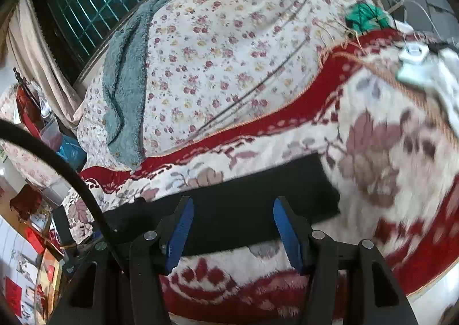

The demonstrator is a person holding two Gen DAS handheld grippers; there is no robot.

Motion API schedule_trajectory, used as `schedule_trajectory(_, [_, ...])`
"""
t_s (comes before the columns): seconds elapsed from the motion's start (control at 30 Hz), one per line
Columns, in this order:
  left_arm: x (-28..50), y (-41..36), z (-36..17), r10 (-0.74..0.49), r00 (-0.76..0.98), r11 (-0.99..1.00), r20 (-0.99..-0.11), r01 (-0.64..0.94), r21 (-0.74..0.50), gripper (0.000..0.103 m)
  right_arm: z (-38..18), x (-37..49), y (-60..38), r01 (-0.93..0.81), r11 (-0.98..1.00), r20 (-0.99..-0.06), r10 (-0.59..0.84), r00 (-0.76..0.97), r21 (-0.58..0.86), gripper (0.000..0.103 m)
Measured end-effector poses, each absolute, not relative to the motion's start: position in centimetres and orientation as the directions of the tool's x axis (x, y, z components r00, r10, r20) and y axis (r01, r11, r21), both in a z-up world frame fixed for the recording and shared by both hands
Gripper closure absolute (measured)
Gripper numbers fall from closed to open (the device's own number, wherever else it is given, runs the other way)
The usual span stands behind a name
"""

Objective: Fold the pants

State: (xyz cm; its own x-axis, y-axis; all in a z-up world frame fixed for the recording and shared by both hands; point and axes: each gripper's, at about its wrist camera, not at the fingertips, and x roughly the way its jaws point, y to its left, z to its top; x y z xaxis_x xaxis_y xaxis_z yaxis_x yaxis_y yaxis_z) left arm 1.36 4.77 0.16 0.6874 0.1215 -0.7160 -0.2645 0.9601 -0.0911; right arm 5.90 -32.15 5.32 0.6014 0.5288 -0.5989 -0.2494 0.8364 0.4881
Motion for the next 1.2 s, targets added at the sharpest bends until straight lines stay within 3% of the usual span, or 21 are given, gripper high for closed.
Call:
schedule_trajectory(0.1, [1.0, 4.1, 0.6, 0.135, 0.724, 0.968, -0.676, -0.243, -0.067, 0.015, 2.0, 5.9, -32.2, -0.22, 0.81, -0.613, 0.562, 0.555, 0.544, 0.053])
schedule_trajectory(0.2, [1.1, 3.0, 0.3, 0.141, 0.712, 0.977, -0.687, -0.212, -0.019, 0.015, 1.9, 5.3, -33.2, -0.181, 0.787, -0.544, 0.553, 0.631, 0.59, 0.05])
schedule_trajectory(0.3, [1.3, 2.2, 0.1, 0.151, 0.708, 0.981, -0.69, -0.194, 0.016, 0.015, -0.3, 6.3, -32.7, -0.118, 0.754, -0.57, 0.579, 0.583, 0.646, 0.05])
schedule_trajectory(0.37, [1.3, 1.6, -0.1, 0.163, 0.705, 0.982, -0.69, -0.18, 0.047, 0.015, 0.4, 6.7, -32.0, -0.127, 0.792, -0.609, 0.55, 0.571, 0.597, 0.05])
schedule_trajectory(0.53, [1.7, 0.7, -0.6, 0.187, 0.69, 0.982, -0.699, -0.161, 0.103, 0.015, 1.3, 6.3, -32.2, -0.175, 0.816, -0.604, 0.534, 0.591, 0.551, 0.05])
schedule_trajectory(0.8, [2.0, 1.0, -0.8, 0.188, 0.687, 0.98, -0.702, -0.175, 0.092, 0.015, 1.3, 5.6, -37.1, -0.095, 0.824, -0.594, 0.477, 0.648, 0.558, 0.05])
schedule_trajectory(1.0, [1.9, 1.2, -0.7, 0.175, 0.687, 0.981, -0.705, -0.183, 0.065, 0.015, -1.3, 5.7, -40.9, 0.016, 0.718, -0.553, 0.521, 0.65, 0.695, 0.05])
schedule_trajectory(1.2, [1.8, 1.1, -0.5, 0.167, 0.694, 0.982, -0.7, -0.183, 0.053, 0.015, -0.4, 5.8, -38.9, -0.024, 0.78, -0.589, 0.492, 0.642, 0.626, 0.05])
